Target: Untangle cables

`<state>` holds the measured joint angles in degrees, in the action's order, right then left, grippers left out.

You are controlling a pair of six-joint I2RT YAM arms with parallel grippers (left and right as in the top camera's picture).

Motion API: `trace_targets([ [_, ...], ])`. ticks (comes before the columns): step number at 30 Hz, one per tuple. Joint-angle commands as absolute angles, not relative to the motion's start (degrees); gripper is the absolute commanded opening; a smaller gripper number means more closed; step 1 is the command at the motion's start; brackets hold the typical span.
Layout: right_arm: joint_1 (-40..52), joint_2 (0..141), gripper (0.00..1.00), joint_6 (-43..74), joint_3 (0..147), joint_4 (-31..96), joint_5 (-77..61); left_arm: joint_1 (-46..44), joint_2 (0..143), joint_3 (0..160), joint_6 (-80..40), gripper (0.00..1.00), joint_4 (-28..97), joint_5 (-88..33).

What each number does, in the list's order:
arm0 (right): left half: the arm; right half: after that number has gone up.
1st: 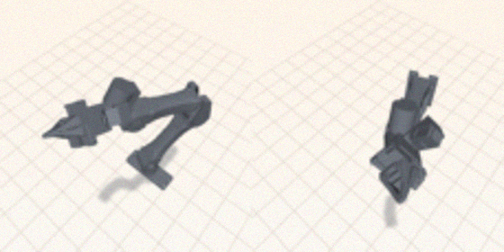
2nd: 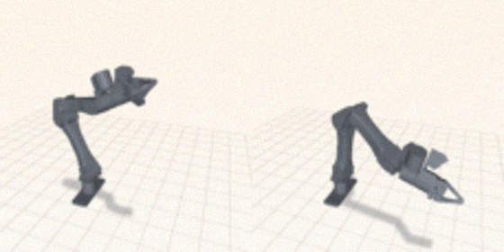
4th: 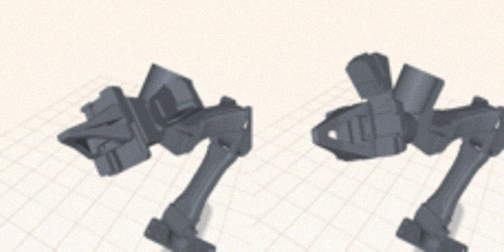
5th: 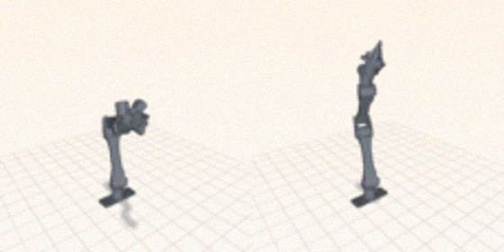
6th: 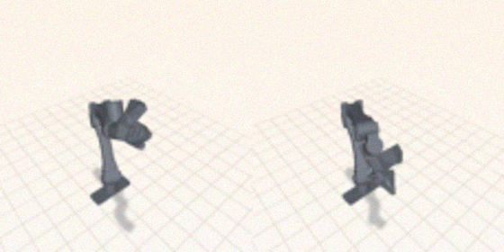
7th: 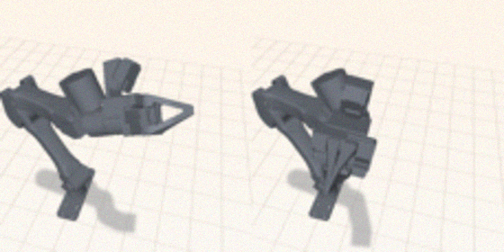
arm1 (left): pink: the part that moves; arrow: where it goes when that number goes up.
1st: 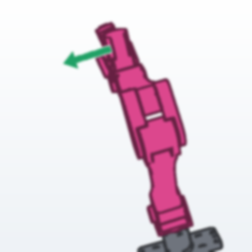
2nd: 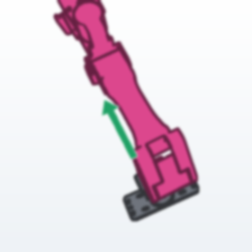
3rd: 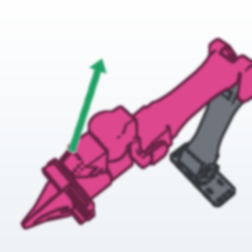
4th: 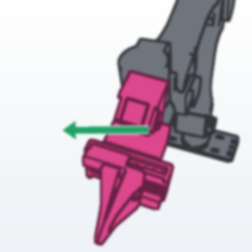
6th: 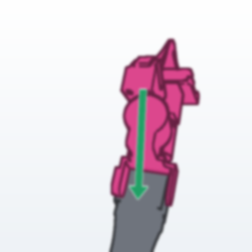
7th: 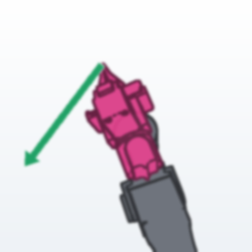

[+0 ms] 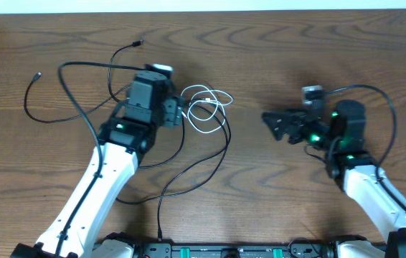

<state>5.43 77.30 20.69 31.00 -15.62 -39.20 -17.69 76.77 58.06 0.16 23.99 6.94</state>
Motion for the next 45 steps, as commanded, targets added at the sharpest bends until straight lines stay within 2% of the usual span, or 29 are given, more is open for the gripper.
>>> trace_targets([
  [1,13.0,77.6,0.94,9.6,31.2,-18.1,-27.3,-14.7,76.7,59.3,-2.2,0.84,24.6,8.2],
  [4,17.7,78.2,0.94,3.7,31.2,-20.1,-19.3,-14.0,76.7,59.3,-2.2,0.84,24.8,8.3],
  [8,22.9,82.1,0.94,-5.9,31.2,-26.9,-17.9,-12.7,76.7,59.3,-2.0,0.84,24.8,9.1],
  [13,25.6,92.1,0.85,-13.9,31.2,-39.8,-17.9,-10.7,76.7,59.3,-2.0,0.84,25.1,9.1],
  [17,25.7,100.5,0.85,-13.8,31.4,-49.5,-18.3,-10.7,76.7,59.3,-2.0,0.84,25.3,9.1],
  [22,26.5,107.5,0.84,-14.5,33.4,-54.7,-19.0,-10.7,76.7,59.3,-2.0,0.84,25.3,9.1],
  [30,28.2,114.6,0.72,-15.5,39.2,-56.4,-19.0,-10.7,76.7,59.3,-2.0,0.84,25.3,9.1],
  [35,28.7,117.5,0.55,-15.5,43.5,-56.2,-19.0,-10.7,76.7,59.3,-2.0,0.84,25.3,9.1],
  [37,29.0,118.1,0.33,-15.5,44.6,-56.0,-19.0,-10.7,76.7,59.3,-2.0,0.84,25.3,9.1],
  [38,29.0,118.2,0.02,-15.5,44.8,-56.0,-18.6,-10.7,76.7,59.3,-2.0,0.84,25.3,9.1],
  [42,29.0,118.2,0.01,-15.2,44.9,-60.2,-18.4,-10.7,76.7,59.3,-2.0,0.85,25.3,9.1],
  [45,29.0,117.1,0.01,-13.3,44.9,-69.3,-18.5,-10.7,76.7,59.3,-2.0,0.84,25.3,9.1],
])
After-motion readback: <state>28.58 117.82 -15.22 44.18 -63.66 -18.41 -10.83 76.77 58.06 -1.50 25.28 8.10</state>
